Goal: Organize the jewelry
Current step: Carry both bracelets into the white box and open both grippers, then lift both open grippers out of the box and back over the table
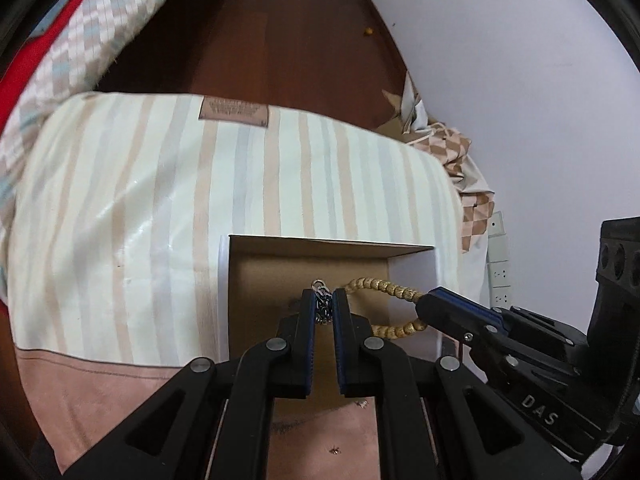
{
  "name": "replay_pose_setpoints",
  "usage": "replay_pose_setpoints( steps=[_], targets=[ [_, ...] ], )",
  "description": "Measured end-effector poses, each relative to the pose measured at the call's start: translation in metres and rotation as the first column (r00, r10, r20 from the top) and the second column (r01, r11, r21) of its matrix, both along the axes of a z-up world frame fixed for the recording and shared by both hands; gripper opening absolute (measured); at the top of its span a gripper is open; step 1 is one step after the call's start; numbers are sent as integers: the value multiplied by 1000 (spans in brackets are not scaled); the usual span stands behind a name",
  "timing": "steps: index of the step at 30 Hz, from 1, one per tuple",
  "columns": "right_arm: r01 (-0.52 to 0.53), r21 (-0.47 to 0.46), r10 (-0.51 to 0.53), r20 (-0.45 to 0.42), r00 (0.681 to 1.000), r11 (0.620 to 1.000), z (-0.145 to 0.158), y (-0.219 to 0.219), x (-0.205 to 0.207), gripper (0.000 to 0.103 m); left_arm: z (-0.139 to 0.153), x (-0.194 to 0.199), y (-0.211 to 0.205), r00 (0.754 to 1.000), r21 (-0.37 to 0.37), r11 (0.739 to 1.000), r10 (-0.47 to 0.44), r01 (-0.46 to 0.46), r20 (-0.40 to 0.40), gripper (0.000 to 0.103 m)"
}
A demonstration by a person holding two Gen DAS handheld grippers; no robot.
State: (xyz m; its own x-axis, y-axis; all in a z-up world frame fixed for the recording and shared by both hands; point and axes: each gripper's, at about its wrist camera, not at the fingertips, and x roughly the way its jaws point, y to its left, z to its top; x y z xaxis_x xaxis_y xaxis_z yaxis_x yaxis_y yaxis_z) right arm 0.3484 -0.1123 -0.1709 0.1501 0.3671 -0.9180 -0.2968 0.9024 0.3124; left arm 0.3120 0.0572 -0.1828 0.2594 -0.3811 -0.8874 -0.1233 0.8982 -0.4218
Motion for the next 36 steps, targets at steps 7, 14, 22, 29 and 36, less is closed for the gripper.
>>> replay_pose_setpoints(
  steps=[7, 14, 22, 29, 36],
  targets=[
    [-18, 21, 18, -10, 1000, 1000, -6, 13, 10, 9, -6, 7, 8, 999, -35, 999, 15, -16, -39, 6],
    [-6, -54, 2, -73, 997, 999, -15, 2, 14, 19, 11, 6, 16, 998, 82, 995, 59, -57, -23, 24],
    [36, -219, -27, 41, 999, 975, 0, -14, -13, 62, 35, -30, 12, 993, 362, 929, 40, -77, 111, 83],
    [88, -326, -55, 109, 993, 941, -9, -17, -44, 98, 24, -56, 9, 991, 473, 876, 31, -91, 134, 102],
    [133, -324, -92, 137, 986, 937, -8, -19, -58, 101, 26, -69, 7, 988, 499, 859, 46, -116, 149, 102]
  ],
)
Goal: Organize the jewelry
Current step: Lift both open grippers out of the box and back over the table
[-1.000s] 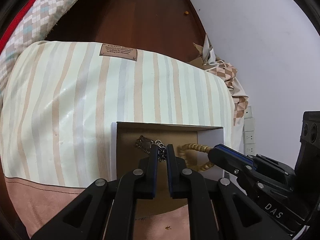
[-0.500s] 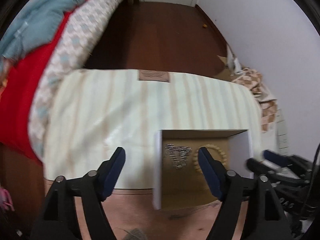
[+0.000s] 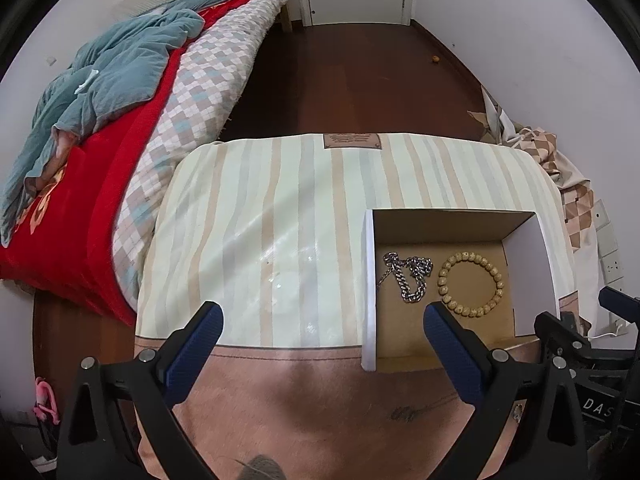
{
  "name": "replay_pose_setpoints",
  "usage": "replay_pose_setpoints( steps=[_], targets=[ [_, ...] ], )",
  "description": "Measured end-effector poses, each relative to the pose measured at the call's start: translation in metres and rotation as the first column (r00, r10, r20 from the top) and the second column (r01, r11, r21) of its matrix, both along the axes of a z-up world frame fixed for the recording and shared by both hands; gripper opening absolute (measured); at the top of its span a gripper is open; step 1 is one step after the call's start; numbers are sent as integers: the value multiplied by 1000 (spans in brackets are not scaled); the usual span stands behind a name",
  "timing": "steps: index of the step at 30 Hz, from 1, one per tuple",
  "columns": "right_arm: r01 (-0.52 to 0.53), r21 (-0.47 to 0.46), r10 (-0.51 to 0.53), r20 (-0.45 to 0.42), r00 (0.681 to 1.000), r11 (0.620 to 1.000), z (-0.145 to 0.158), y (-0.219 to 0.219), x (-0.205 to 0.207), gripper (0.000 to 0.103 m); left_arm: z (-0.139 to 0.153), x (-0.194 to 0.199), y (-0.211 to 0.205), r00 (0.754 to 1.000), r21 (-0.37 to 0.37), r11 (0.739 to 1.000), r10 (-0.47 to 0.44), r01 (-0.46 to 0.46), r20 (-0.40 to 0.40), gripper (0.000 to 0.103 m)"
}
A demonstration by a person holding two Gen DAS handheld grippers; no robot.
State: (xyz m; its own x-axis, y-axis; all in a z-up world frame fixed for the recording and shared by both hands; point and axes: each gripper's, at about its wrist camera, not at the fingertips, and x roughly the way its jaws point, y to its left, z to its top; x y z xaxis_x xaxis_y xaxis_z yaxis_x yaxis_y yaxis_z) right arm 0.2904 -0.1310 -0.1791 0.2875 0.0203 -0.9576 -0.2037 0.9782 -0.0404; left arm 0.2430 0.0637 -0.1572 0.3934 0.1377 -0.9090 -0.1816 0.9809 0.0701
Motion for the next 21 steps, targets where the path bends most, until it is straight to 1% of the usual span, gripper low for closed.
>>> replay_pose_setpoints(
  steps=[5, 11, 15, 21],
  targets=[
    [-2, 5, 2, 29, 1000, 1000, 12, 3, -10, 101, 11, -11, -2, 1000, 18, 1000, 15, -16, 23, 102],
    [8, 6, -9, 102, 995, 1000, 43, 2, -30, 101, 36, -32, -6, 996, 65, 998, 14, -19, 87, 102],
    [7, 10, -8, 144, 990, 1000, 64, 0, -46, 101, 52, -50, -8, 992, 54, 998, 12, -19, 122, 102],
    [5, 15, -8, 211, 978, 1000, 96, -5, -79, 101, 80, -84, -15, 982, 56, 998, 6, -17, 189, 102]
  ],
)
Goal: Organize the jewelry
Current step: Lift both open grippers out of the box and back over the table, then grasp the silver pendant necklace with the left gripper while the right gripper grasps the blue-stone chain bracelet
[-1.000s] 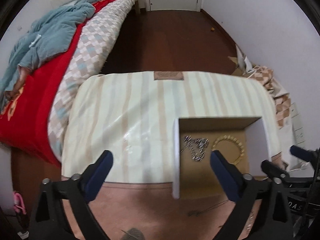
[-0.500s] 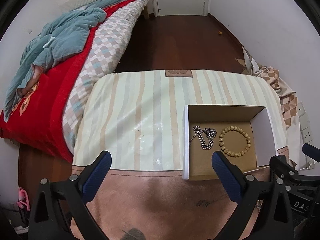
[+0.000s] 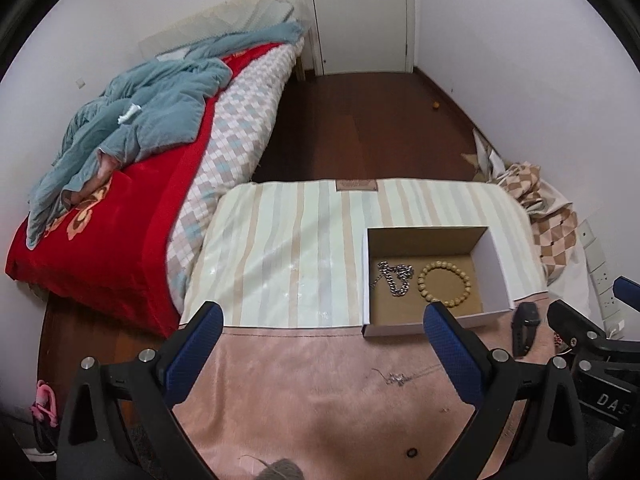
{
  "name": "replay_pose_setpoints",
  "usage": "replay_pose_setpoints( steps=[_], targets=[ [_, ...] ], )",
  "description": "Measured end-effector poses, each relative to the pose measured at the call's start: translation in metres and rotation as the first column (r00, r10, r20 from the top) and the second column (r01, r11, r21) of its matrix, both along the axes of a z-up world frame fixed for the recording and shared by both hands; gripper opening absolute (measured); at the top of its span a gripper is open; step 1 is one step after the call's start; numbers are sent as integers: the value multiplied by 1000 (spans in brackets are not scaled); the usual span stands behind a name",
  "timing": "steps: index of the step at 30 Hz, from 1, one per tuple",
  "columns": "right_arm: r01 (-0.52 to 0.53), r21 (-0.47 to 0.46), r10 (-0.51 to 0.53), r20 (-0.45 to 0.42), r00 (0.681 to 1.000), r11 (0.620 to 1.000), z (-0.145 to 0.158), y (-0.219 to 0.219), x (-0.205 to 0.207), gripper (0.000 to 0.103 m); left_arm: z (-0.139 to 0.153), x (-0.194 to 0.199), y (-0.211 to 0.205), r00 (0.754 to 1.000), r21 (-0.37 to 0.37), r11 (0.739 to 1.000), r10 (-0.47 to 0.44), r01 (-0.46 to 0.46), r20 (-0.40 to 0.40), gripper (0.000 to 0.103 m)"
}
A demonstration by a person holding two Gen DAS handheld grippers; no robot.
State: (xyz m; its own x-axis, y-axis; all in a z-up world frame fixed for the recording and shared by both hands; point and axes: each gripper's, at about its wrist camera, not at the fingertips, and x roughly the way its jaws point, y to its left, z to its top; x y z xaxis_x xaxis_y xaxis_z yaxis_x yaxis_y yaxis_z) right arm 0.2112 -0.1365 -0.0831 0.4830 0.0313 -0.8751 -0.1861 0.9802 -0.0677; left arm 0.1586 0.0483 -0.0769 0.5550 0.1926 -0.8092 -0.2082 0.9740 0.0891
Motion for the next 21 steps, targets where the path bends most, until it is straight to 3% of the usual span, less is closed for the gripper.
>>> replay_pose_setpoints(
  steps=[13, 17, 21],
  targets=[
    [-28, 39, 23, 118, 993, 999, 54, -9, -65, 101, 39, -54, -8, 995, -17, 1000, 5, -3, 95, 102],
    [-33, 80, 23, 126, 992, 996, 58, -17, -76, 101, 35, -61, -6, 994, -25, 999, 40, -38, 105, 102],
    [-11, 129, -4, 122, 993, 992, 47, -36, -76, 101, 12, -57, -5, 996, -35, 998, 48, -46, 71, 102]
  ],
)
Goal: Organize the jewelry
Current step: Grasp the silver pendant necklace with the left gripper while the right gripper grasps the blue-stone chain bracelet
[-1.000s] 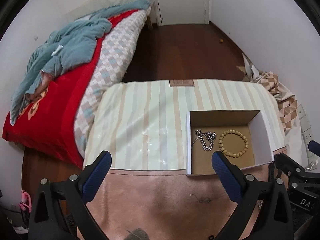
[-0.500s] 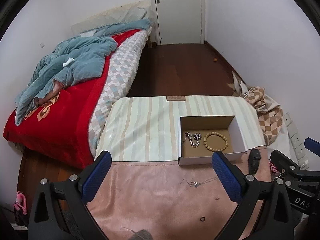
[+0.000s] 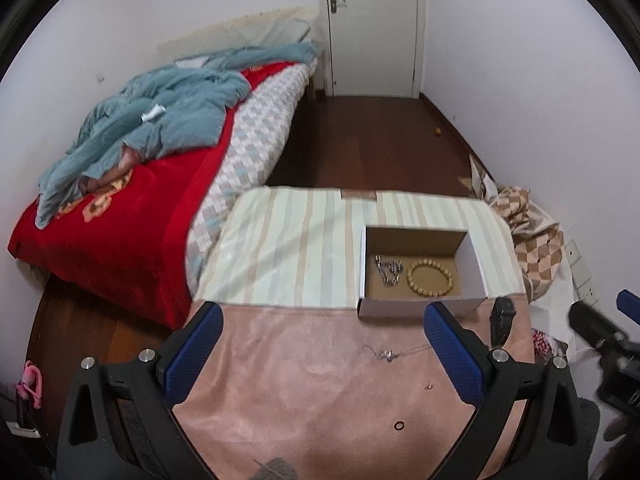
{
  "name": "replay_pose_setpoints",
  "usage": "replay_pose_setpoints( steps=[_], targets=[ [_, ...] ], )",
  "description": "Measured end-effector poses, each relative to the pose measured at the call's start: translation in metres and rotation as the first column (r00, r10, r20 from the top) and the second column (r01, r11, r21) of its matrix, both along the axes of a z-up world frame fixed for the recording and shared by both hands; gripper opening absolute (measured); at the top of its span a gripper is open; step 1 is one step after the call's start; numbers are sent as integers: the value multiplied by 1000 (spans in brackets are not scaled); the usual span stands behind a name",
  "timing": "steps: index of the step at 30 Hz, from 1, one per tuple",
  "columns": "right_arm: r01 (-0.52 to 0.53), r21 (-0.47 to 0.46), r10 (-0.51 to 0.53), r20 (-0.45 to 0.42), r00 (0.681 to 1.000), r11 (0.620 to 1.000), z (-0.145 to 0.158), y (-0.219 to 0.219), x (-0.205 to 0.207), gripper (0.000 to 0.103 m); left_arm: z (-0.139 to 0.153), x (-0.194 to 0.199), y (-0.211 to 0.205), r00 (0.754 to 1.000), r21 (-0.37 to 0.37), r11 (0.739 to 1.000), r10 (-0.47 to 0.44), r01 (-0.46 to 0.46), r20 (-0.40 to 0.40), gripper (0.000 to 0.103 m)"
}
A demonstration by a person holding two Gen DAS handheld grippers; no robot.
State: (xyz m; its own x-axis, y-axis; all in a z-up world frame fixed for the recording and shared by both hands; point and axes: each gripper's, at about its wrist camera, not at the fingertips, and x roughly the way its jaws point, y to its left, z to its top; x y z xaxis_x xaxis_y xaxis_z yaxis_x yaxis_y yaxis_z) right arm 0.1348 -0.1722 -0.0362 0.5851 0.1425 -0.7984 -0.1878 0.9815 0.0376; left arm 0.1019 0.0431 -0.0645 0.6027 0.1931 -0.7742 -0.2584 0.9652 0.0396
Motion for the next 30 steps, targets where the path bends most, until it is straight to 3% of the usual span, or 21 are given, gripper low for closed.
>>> replay_pose_setpoints(
  steps=[5, 8, 11, 14, 20, 23, 25, 30],
  targets=[
    [74, 32, -71, -86, 994, 997, -46, -37, 16, 101, -49, 7, -5, 997, 23, 1000, 17, -15, -81, 102],
    [115, 24, -110, -172, 979, 993, -90, -59, 24, 101, -80, 10, -9, 990, 40, 999, 22, -16, -141, 102],
    [100, 4, -96, -255, 962, 995, -131, -63, 19, 101, -111, 8, -13, 979, 48, 999, 16, -6, -203, 102],
    [57, -31, -64, -313, 948, 998, -170, -57, 4, 92, -132, 4, -15, 968, 49, 999, 3, 9, -250, 102],
    [19, -51, -37, -382, 923, 999, -228, -46, -18, 67, -155, -6, -16, 953, 63, 998, -7, 27, -303, 102],
    [-14, -120, -21, -287, 958, 993, -230, -34, -33, 51, -160, -8, -21, 951, 60, 997, -23, 43, -308, 102],
    [-15, -118, -15, -255, 967, 993, -229, -34, -38, 9, -163, -8, -26, 950, 55, 997, -39, 59, -311, 102],
    [45, -25, -50, -274, 960, 999, -225, -52, -34, 5, -165, -3, -42, 946, 20, 994, -97, 108, -308, 102]
  ],
)
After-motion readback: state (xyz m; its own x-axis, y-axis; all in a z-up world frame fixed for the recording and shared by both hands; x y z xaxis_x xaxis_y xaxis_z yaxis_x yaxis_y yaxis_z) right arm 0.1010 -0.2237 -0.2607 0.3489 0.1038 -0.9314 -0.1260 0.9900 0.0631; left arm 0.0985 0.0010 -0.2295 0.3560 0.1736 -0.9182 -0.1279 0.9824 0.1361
